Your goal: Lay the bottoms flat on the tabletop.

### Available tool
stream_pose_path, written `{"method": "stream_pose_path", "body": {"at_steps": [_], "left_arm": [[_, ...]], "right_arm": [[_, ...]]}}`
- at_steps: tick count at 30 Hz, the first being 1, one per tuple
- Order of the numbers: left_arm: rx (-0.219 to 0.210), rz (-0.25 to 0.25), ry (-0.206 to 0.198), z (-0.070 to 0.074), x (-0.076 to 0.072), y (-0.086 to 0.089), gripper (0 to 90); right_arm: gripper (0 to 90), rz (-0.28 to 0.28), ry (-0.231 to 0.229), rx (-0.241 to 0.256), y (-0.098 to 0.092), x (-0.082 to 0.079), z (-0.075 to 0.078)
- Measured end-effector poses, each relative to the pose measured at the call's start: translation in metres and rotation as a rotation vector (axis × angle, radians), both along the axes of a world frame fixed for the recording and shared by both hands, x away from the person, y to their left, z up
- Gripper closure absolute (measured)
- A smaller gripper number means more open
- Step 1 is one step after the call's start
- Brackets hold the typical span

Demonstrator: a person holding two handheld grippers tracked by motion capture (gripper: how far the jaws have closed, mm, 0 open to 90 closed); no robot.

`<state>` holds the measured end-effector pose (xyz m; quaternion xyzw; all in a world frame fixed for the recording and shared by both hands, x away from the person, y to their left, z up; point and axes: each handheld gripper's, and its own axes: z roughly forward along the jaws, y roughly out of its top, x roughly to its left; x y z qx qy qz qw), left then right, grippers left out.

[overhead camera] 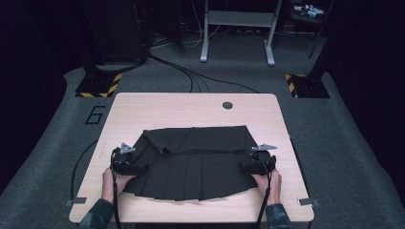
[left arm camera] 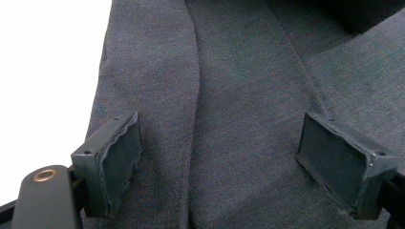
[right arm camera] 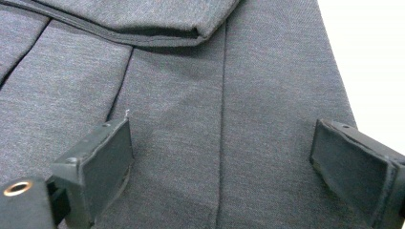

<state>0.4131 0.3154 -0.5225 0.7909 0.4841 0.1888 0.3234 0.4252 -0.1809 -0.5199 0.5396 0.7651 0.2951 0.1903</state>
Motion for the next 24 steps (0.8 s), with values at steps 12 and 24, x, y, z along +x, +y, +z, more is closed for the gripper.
{"method": "stream_pose_path", "body": {"at_steps": [12, 24], "left_arm": [[-0.015, 0.003, -0.017, -0.002, -0.034, -0.005, 15.0], [-0.046, -0.003, -0.046, 0.023, -0.045, -0.010, 14.3]], "right_arm": [[7.1, 0.003, -0.016, 0.004, -0.008, -0.032, -0.001], [9.4, 0.001, -0.037, 0.040, -0.015, -0.044, 0.009]]}}
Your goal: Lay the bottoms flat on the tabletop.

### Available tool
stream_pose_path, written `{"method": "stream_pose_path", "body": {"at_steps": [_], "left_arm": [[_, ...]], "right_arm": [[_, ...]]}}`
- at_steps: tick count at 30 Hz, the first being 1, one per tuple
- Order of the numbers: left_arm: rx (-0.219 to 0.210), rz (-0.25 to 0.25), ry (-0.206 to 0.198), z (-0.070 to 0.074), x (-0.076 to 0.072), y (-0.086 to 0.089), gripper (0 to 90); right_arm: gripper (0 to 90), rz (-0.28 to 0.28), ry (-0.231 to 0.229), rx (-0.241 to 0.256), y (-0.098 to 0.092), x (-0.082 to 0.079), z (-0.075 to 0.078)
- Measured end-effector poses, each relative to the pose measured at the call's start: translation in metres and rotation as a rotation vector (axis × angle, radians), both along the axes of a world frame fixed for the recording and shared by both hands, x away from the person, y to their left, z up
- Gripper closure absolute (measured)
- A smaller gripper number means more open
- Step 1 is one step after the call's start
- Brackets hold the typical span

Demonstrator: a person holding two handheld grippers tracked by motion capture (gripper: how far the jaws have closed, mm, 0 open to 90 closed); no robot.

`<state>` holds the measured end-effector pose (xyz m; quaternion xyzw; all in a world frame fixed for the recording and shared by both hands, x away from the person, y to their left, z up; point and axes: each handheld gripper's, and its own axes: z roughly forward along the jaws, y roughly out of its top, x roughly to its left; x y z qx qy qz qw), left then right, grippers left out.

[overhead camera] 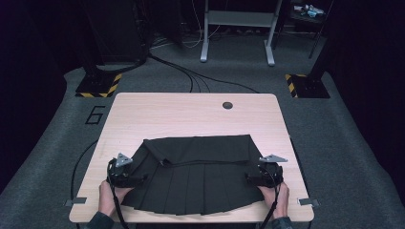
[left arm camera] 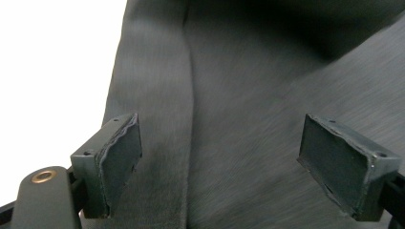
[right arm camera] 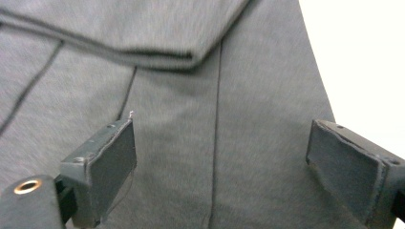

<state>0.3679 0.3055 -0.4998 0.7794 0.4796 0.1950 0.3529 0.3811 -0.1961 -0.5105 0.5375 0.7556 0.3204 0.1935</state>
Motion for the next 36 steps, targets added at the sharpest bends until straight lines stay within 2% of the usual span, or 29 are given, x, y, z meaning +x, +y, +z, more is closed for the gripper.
{"method": "stream_pose_path", "body": {"at_steps": [2, 3, 5, 7, 9, 11, 12, 13, 14, 17, 19, 20, 21, 22, 23, 25, 26, 27, 28, 29, 30, 31, 36], "left_arm": [[-0.018, -0.020, -0.024, 0.012, -0.001, -0.005, 14.1], [-0.018, -0.020, -0.024, 0.012, -0.001, -0.005, 14.1], [-0.023, -0.063, -0.054, 0.028, -0.002, -0.019, 13.9], [-0.018, -0.092, -0.076, 0.038, 0.000, -0.030, 13.6], [-0.010, -0.099, -0.088, 0.041, 0.002, -0.036, 13.2], [0.010, -0.117, -0.101, 0.046, 0.013, -0.051, 13.0], [0.042, -0.118, -0.111, 0.047, 0.018, -0.057, 13.3], [0.042, -0.118, -0.111, 0.047, 0.018, -0.057, 14.4], [0.047, -0.118, -0.095, 0.043, 0.028, -0.064, 15.4], [0.067, -0.091, -0.084, 0.032, 0.040, -0.068, 18.0], [0.070, -0.089, -0.072, 0.029, 0.043, -0.065, 24.7], [0.070, -0.089, -0.072, 0.029, 0.043, -0.065, 28.9], [0.057, -0.083, -0.074, 0.026, 0.043, -0.063, 28.9], [0.052, -0.083, -0.062, 0.022, 0.043, -0.058, 38.3], [0.044, -0.084, -0.050, 0.020, 0.042, -0.056, 42.5], [0.046, -0.088, -0.050, 0.016, 0.041, -0.052, 53.5], [0.025, -0.093, -0.043, 0.014, 0.041, -0.050, 58.3], [0.029, -0.098, -0.032, 0.013, 0.041, -0.049, 64.3], [0.013, -0.091, -0.031, 0.011, 0.042, -0.048, 68.8], [0.013, -0.091, -0.031, 0.011, 0.042, -0.048, 72.1], [0.000, -0.094, -0.025, 0.010, 0.042, -0.046, 72.1], [-0.003, -0.094, -0.033, 0.008, 0.041, -0.044, 78.0], [-0.038, -0.086, -0.025, 0.004, 0.040, -0.038, 81.1]], "right_arm": [[10.3, 0.008, -0.025, 0.007, 0.000, 0.003, 0.007], [10.3, 0.008, -0.025, 0.007, 0.000, 0.003, 0.007], [11.6, 0.018, -0.040, 0.009, 0.006, 0.009, 0.016], [12.9, 0.037, -0.049, 0.007, 0.012, 0.016, 0.021], [14.0, 0.049, -0.047, 0.000, 0.019, 0.025, 0.022], [14.8, 0.048, -0.047, -0.007, 0.026, 0.032, 0.021], [15.0, 0.048, -0.030, -0.006, 0.029, 0.037, 0.020], [15.0, 0.048, -0.030, -0.006, 0.029, 0.037, 0.020], [17.0, 0.045, -0.019, -0.020, 0.035, 0.045, 0.015], [21.9, 0.039, -0.003, -0.023, 0.038, 0.052, 0.008], [28.3, 0.029, 0.011, -0.012, 0.039, 0.055, 0.005], [28.3, 0.029, 0.011, -0.012, 0.039, 0.055, 0.005], [32.0, 0.037, -0.001, -0.021, 0.038, 0.056, 0.003], [39.3, 0.024, 0.006, -0.011, 0.037, 0.056, 0.002], [43.7, 0.018, 0.006, -0.010, 0.037, 0.055, 0.002], [50.3, 0.019, 0.001, -0.012, 0.034, 0.054, 0.002], [53.1, 0.014, 0.002, -0.009, 0.034, 0.053, 0.002], [56.0, 0.016, -0.004, -0.009, 0.032, 0.053, 0.002], [59.2, 0.012, -0.006, -0.008, 0.032, 0.052, 0.003], [59.2, 0.012, -0.006, -0.008, 0.032, 0.052, 0.003], [62.2, 0.010, -0.010, -0.009, 0.031, 0.052, 0.003], [68.5, 0.012, -0.018, -0.019, 0.030, 0.051, 0.003], [78.8, 0.015, -0.028, -0.027, 0.030, 0.048, 0.005]]}}
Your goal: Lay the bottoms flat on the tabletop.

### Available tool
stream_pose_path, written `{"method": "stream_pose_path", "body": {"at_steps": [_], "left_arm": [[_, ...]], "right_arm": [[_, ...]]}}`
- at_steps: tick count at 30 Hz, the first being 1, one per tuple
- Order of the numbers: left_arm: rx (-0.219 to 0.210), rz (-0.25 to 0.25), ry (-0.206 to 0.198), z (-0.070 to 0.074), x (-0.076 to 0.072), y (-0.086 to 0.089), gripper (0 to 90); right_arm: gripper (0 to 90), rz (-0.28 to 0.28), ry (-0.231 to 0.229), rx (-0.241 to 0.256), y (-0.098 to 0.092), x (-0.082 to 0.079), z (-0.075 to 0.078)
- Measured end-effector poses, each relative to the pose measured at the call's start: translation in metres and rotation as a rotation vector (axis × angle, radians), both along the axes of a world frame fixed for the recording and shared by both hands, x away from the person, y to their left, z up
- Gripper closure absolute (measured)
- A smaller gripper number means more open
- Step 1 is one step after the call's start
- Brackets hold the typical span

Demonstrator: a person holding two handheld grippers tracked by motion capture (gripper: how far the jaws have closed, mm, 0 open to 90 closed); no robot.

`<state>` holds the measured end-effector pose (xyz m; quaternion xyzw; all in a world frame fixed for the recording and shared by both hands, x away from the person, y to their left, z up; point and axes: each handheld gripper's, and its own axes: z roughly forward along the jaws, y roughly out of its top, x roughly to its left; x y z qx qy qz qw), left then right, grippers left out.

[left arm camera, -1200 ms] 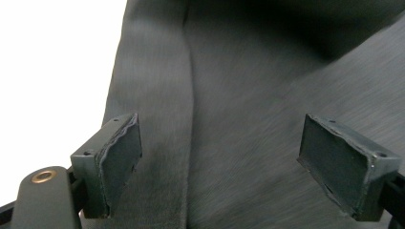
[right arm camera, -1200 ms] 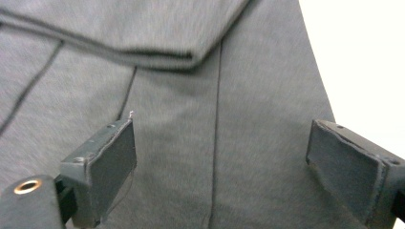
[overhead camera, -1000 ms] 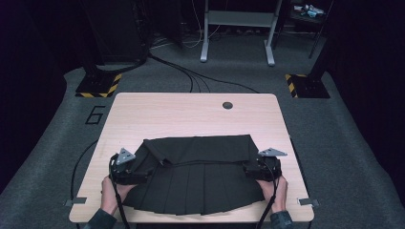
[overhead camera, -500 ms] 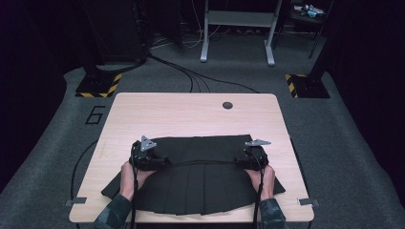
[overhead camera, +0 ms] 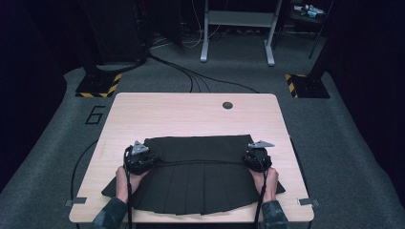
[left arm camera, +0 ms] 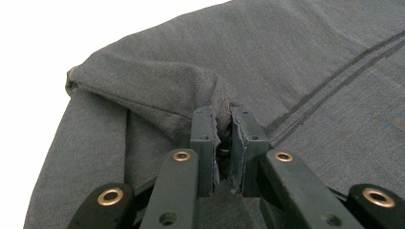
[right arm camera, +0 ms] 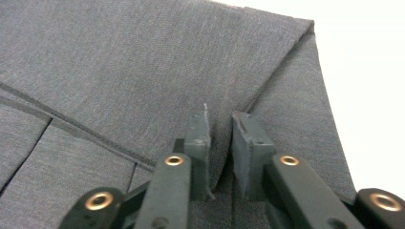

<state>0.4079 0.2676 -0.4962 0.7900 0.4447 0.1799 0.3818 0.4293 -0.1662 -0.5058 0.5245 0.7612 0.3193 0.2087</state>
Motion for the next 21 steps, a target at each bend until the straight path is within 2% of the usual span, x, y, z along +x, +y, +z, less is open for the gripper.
{"method": "stream_pose_path", "body": {"at_steps": [9, 13, 14, 18, 19, 21], "left_arm": [[-0.015, 0.000, -0.039, 0.006, -0.001, 0.003, 82.3], [-0.016, -0.005, -0.035, 0.009, 0.000, 0.004, 82.5], [-0.018, -0.006, -0.034, 0.009, 0.000, 0.004, 82.4], [-0.014, -0.008, -0.038, 0.008, 0.001, 0.004, 82.4], [-0.014, -0.008, -0.038, 0.008, 0.001, 0.004, 82.4], [-0.017, -0.012, -0.024, 0.007, 0.002, 0.004, 82.3]], "right_arm": [[88.6, 0.005, -0.040, -0.014, -0.003, -0.004, 0.009], [89.8, -0.011, -0.044, 0.000, -0.008, -0.005, 0.013], [88.8, -0.001, -0.038, 0.005, -0.009, -0.005, 0.013], [68.4, 0.005, -0.017, 0.051, -0.011, -0.004, 0.010], [68.4, 0.005, -0.017, 0.051, -0.011, -0.004, 0.010], [54.8, 0.010, 0.018, 0.066, -0.007, 0.000, 0.006]]}}
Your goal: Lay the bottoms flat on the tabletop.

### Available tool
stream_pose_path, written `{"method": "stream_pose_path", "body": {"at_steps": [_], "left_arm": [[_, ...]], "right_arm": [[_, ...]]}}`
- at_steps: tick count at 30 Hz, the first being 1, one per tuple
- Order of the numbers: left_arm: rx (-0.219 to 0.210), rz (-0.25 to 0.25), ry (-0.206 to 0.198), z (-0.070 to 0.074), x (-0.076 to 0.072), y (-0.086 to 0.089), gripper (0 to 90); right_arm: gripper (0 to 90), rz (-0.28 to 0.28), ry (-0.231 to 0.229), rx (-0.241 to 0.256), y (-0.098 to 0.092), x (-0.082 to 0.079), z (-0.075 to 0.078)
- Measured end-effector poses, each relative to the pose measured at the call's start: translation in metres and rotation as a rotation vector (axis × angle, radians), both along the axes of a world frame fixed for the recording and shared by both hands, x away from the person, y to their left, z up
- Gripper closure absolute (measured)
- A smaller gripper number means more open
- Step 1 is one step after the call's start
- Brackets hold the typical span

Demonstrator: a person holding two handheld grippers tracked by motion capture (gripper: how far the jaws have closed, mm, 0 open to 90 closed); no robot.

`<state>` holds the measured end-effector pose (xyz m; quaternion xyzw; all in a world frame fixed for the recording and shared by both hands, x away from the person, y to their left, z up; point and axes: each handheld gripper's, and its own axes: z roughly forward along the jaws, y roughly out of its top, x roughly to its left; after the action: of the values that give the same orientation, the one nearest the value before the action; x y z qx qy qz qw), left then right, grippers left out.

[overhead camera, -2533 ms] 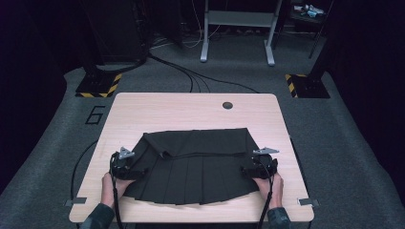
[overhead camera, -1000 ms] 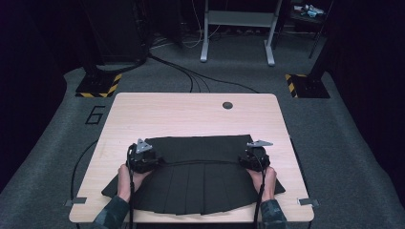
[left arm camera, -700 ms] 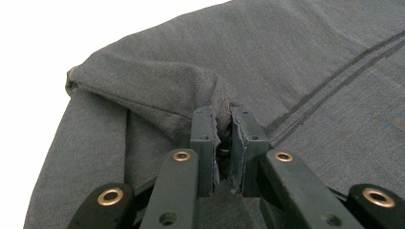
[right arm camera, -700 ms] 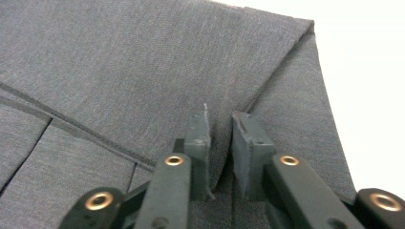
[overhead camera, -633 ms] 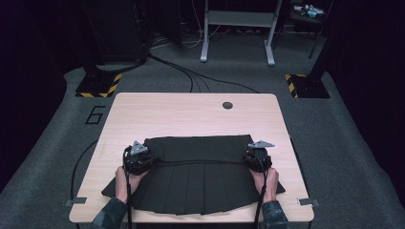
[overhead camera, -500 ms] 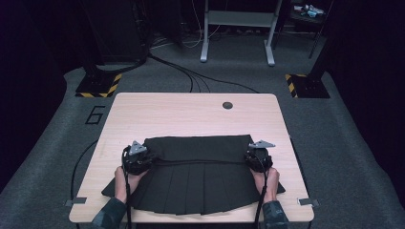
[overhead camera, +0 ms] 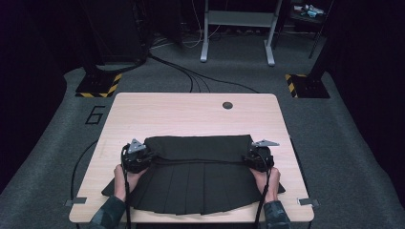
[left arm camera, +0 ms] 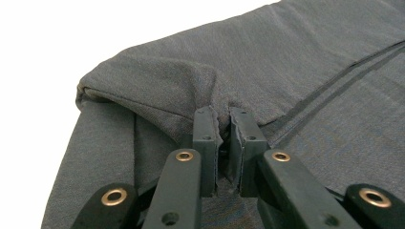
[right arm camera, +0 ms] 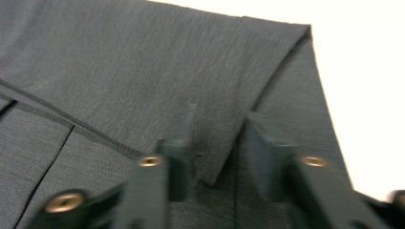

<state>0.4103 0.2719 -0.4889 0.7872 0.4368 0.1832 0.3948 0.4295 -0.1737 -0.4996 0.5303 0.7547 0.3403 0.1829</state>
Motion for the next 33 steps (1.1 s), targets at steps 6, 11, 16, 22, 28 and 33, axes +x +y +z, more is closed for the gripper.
{"method": "stream_pose_path", "body": {"at_steps": [6, 11, 16, 22, 28, 33], "left_arm": [[0.005, 0.004, 0.012, -0.004, 0.001, -0.001, 82.4], [0.002, 0.000, 0.003, -0.003, 0.001, 0.000, 82.5], [-0.011, 0.003, -0.016, 0.002, 0.001, 0.002, 82.7], [-0.016, 0.005, -0.033, 0.009, 0.003, 0.003, 82.7], [-0.020, 0.007, -0.048, 0.019, 0.007, 0.005, 82.9], [-0.024, 0.014, -0.065, 0.030, 0.015, 0.007, 82.9]], "right_arm": [[72.7, 0.013, 0.021, -0.041, 0.012, 0.005, -0.007], [84.8, 0.018, 0.003, -0.065, 0.015, 0.004, -0.004], [86.0, 0.012, -0.027, -0.063, 0.016, 0.002, 0.004], [86.3, 0.011, -0.076, -0.056, 0.015, 0.002, 0.019], [86.6, 0.012, -0.099, -0.061, 0.015, 0.006, 0.029], [86.7, 0.014, -0.116, -0.070, 0.017, 0.015, 0.041]]}}
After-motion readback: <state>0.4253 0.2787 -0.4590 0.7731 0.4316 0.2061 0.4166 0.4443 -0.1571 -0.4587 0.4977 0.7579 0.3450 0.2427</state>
